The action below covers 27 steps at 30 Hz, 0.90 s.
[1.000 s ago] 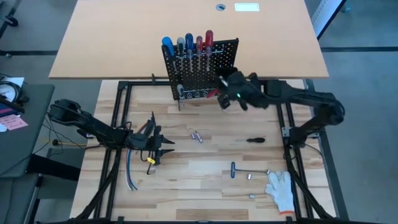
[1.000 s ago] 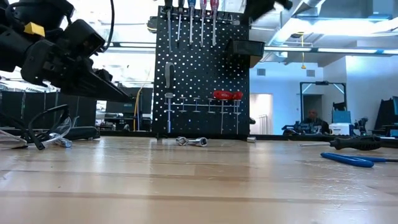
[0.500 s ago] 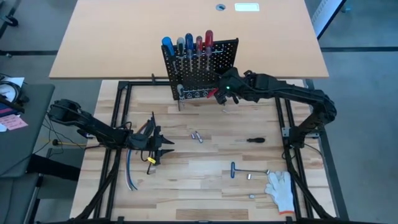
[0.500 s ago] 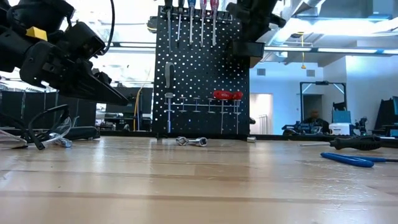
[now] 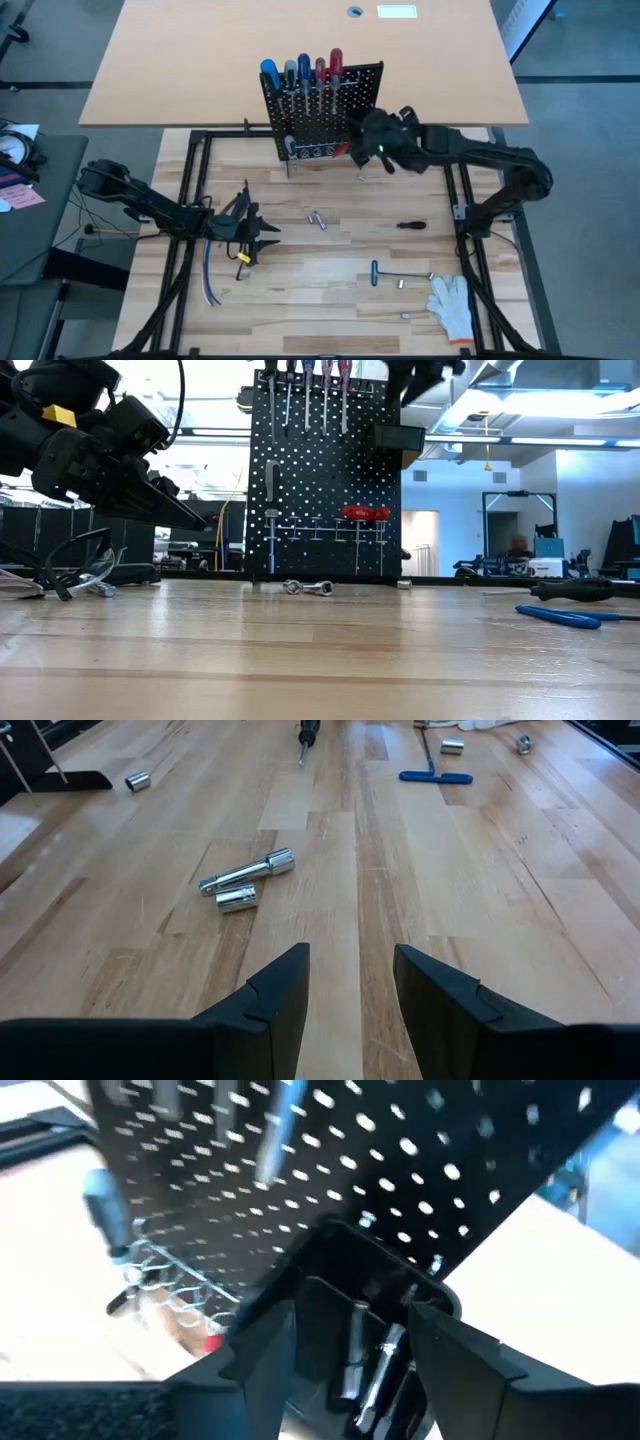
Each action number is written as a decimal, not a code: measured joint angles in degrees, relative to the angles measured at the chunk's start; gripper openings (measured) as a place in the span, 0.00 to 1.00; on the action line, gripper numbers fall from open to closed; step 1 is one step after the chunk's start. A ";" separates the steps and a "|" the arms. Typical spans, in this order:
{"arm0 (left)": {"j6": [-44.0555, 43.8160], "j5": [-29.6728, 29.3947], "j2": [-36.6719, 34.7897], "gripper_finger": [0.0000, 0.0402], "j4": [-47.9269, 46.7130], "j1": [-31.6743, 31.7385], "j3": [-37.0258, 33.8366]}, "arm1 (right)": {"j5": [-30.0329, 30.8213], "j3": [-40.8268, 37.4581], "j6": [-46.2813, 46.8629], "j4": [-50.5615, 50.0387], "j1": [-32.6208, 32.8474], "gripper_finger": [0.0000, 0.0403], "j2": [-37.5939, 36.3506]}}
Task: Hang tools onto peg board
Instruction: Put the extension bar into the black bin on the pegboard
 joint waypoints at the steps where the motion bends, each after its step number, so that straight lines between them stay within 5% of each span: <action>1: 0.00 0.00 0.00 0.36 -0.01 0.00 0.00 | 1.26 0.00 -0.50 -0.03 1.71 0.51 -0.25; 7: -0.04 0.00 0.00 0.36 -0.62 0.00 0.00 | 5.75 -3.00 -1.74 3.01 15.82 0.51 0.36; 14: -0.38 0.00 0.00 0.36 -0.88 -0.02 0.00 | 5.91 -22.25 3.81 20.59 28.17 0.51 1.94; 20: -0.55 0.00 0.00 0.36 -0.72 -0.02 0.00 | 3.98 -34.81 12.16 44.31 28.98 0.52 9.11; 27: -0.46 -0.02 0.00 0.36 0.21 -0.02 0.00 | -10.94 -33.61 7.95 57.58 20.73 0.62 23.54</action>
